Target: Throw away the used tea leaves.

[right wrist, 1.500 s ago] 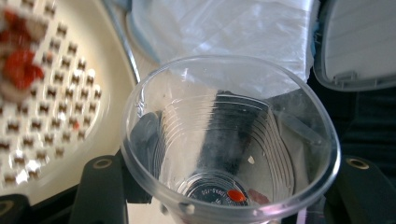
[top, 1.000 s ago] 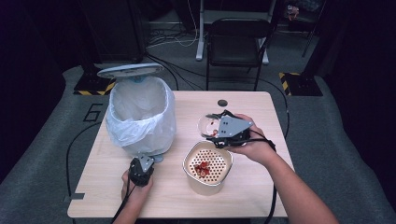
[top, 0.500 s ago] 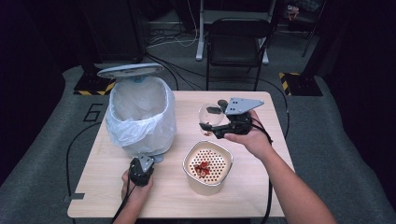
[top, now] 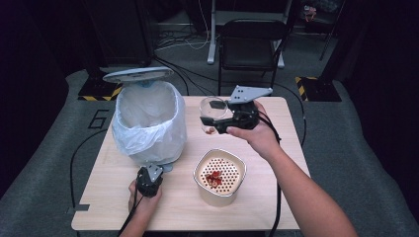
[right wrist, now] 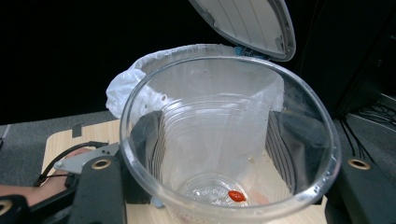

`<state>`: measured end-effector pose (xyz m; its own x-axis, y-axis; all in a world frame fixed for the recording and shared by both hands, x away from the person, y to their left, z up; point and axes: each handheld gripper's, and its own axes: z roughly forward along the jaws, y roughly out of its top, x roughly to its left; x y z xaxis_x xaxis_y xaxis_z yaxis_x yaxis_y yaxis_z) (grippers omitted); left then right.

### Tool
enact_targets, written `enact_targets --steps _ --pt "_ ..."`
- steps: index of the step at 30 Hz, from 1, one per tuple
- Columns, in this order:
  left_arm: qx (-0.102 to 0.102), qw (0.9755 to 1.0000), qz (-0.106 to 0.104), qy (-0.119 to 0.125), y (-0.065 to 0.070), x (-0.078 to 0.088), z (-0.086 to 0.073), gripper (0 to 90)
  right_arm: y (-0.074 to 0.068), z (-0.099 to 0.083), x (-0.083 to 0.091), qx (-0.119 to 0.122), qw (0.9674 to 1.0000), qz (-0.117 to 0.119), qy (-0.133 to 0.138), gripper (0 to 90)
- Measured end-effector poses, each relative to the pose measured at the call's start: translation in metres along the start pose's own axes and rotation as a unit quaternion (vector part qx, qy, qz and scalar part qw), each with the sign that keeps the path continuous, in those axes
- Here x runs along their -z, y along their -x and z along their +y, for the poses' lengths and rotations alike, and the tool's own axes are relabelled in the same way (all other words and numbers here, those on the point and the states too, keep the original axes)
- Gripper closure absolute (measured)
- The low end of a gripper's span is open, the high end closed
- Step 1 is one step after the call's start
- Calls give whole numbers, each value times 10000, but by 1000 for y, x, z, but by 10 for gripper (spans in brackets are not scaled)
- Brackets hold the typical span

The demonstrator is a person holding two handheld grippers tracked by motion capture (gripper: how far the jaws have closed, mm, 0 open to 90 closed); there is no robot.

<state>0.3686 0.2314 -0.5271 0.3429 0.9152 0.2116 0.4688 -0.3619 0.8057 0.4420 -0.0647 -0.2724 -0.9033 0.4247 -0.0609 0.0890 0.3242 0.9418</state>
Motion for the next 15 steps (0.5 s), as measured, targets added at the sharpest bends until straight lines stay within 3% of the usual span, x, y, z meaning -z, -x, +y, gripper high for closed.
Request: enact_targets --steps 7,13,14,15 --pt "-32 10000 0 -35 -1 1 0 892 -9 29 -23 -126 9996 220 -118 377" --pt "-15 10000 -24 -48 -1 1 0 892 -17 46 -50 12 9996 207 -190 376" --pt "10 9998 133 134 1 -2 -1 892 -17 48 -55 -23 9996 229 -182 376" --pt "9 9998 131 125 1 -2 -1 892 -17 49 -58 -15 9996 230 -164 376"
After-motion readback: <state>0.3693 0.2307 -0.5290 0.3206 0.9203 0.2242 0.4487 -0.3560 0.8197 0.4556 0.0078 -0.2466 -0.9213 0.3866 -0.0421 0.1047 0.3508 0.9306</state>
